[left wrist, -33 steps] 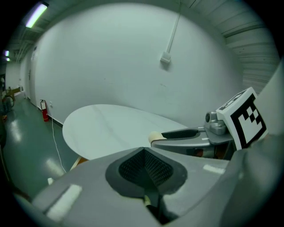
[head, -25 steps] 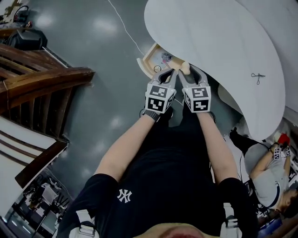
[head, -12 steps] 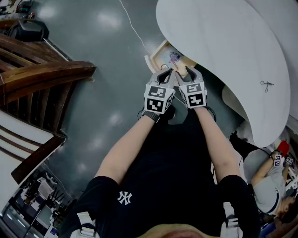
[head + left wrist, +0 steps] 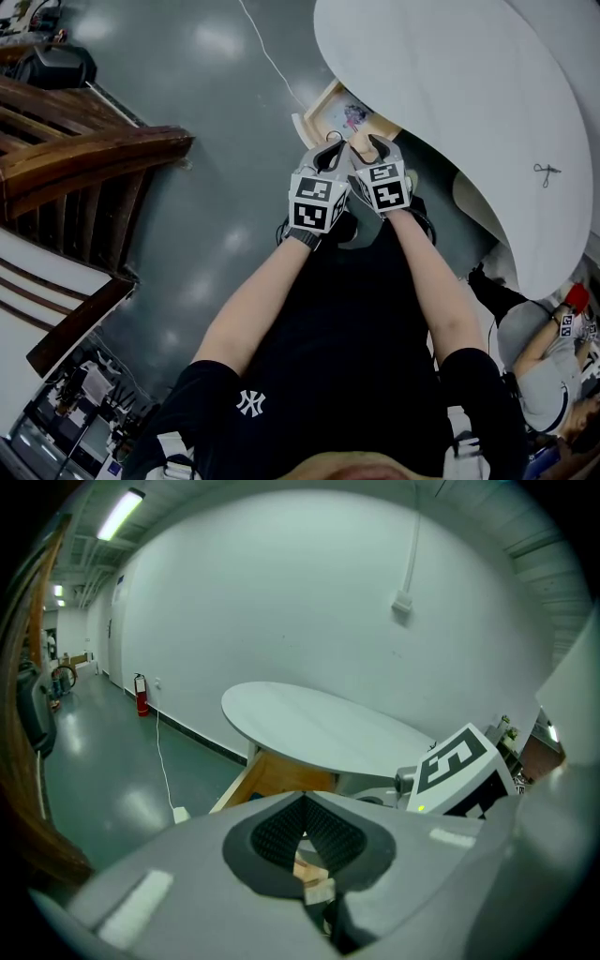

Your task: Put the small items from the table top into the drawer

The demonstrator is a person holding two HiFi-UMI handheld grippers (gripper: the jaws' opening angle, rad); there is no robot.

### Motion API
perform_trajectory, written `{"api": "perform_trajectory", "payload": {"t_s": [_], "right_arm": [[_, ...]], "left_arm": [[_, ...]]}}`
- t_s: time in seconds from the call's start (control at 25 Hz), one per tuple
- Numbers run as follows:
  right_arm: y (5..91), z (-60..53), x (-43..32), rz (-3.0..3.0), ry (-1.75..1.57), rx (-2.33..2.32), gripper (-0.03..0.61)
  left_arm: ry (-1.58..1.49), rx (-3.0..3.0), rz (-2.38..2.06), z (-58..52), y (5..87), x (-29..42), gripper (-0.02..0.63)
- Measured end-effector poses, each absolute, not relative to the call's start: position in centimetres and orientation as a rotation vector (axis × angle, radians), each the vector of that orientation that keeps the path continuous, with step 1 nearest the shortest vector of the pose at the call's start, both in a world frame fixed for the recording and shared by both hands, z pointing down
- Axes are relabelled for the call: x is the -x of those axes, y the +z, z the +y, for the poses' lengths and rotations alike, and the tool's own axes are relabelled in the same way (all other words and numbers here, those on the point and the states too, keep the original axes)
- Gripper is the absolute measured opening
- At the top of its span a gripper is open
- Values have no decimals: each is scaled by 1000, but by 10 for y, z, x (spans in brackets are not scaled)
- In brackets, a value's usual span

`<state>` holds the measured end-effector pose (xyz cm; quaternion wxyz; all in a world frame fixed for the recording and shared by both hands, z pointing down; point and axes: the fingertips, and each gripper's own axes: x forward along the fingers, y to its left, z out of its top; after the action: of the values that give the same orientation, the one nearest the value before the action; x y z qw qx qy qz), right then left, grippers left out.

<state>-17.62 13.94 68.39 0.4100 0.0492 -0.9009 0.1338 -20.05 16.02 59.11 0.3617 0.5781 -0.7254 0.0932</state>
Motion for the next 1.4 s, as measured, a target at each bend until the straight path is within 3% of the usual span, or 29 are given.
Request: {"api": "perform_trajectory", "payload": {"t_s": [0.32,0.96,1.4], "right_arm": [[671,133,173,-2300,362,-157,254],[583,62,80,-2382,412,-500,49],[525,2,1,-2388,436,-730,26]], "left_arm": [[249,-1513,-1858,155,589,193,0],[269,-1679,-1738,100,543,118,0],[219,-1826,-1631,34,497,47,0]]}}
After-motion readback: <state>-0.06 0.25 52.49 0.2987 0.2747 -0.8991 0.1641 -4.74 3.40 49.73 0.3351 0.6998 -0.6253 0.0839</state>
